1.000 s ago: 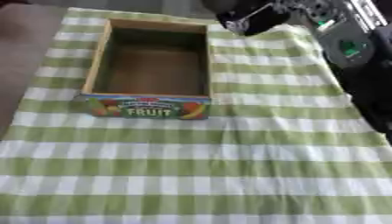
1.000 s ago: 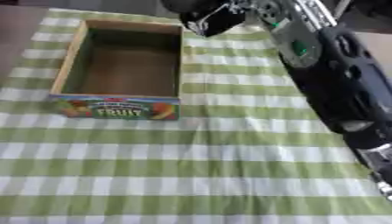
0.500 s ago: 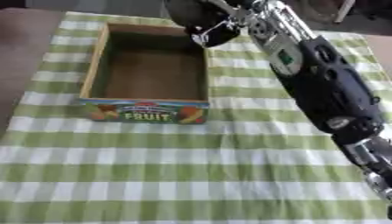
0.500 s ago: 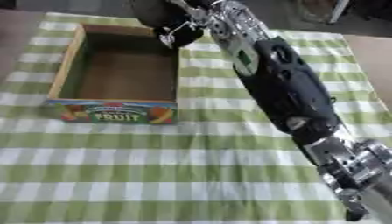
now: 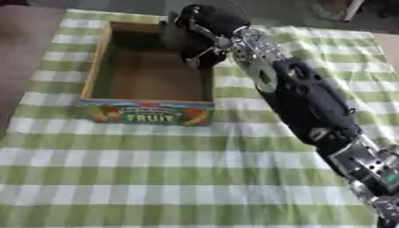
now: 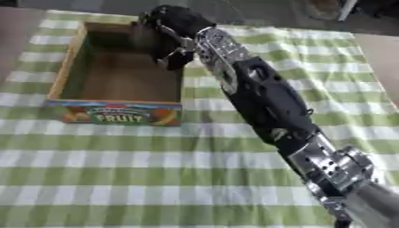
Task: Pick up objects on the table and place them in the box.
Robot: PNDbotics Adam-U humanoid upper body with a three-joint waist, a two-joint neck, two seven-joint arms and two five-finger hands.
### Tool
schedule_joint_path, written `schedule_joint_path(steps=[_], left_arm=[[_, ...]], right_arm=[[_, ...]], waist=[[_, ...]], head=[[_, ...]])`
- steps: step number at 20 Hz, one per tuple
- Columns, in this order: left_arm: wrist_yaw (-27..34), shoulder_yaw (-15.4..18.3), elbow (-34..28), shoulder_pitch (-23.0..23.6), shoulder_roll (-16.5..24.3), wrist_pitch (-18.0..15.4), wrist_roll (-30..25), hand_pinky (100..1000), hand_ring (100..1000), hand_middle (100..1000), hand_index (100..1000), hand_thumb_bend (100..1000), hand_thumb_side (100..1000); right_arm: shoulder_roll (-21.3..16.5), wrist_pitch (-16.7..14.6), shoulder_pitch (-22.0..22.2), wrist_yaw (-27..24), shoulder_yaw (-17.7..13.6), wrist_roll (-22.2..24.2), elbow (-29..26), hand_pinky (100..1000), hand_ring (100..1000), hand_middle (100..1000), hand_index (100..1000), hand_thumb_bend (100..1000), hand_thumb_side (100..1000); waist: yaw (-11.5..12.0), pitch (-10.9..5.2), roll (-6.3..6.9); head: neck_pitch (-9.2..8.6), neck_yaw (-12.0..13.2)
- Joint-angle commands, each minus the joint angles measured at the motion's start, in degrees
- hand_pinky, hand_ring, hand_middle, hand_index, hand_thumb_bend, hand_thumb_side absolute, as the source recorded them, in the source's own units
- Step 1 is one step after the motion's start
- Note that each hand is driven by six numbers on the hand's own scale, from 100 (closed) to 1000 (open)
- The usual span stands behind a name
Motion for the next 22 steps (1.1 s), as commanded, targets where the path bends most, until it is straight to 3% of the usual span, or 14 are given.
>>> schedule_joint_path(steps=[1, 3, 4, 14, 18, 22], left_arm=[[0.53, -0.35, -1.27, -0.70, 0.63, -0.16, -0.32, 287, 331, 574, 376, 100, 809], [0.76, -0.45, -1.27, -0.98, 0.60, -0.21, -0.39, 288, 332, 574, 378, 100, 824], [0.86, -0.49, -1.27, -1.10, 0.59, -0.23, -0.41, 288, 332, 574, 379, 100, 808], [1.36, -0.72, -1.27, -1.62, 0.45, -0.14, -0.83, 287, 331, 573, 375, 100, 807], [1.11, -0.46, -1.27, -1.19, 0.44, 0.05, -0.85, 288, 331, 574, 376, 100, 807], [1.06, -0.45, -1.27, -1.12, 0.44, 0.09, -0.80, 288, 331, 574, 375, 100, 807]], right_arm=[[0.23, -1.20, -1.48, 0.80, -0.27, -0.60, 1.14, 904, 946, 618, 753, 100, 198], [0.56, -1.89, -1.73, 0.96, -0.16, -1.08, 1.64, 906, 946, 620, 754, 100, 232], [0.66, -2.27, -1.80, 1.06, -0.07, -1.27, 1.79, 907, 948, 625, 758, 100, 198], [0.88, -6.55, -1.91, 3.45, -0.16, 0.60, 3.70, 910, 947, 660, 787, 100, 198], [-0.73, -5.03, -3.27, 5.91, -0.32, -1.91, -0.45, 891, 900, 625, 743, 100, 198], [-1.69, -5.59, -4.99, 6.11, 0.68, -5.54, -6.34, 891, 888, 636, 736, 100, 201]], waist=[[0.57, -0.73, 0.11], [1.05, -0.65, -0.05], [1.29, -0.60, -0.11], [2.65, -0.26, -0.64], [1.88, -0.45, -0.54], [1.38, -0.60, -0.28]], head=[[-0.67, -1.26], [-0.65, -1.96], [-0.67, -2.30], [-0.88, -3.78], [-0.49, -3.24], [-0.12, -3.02]])
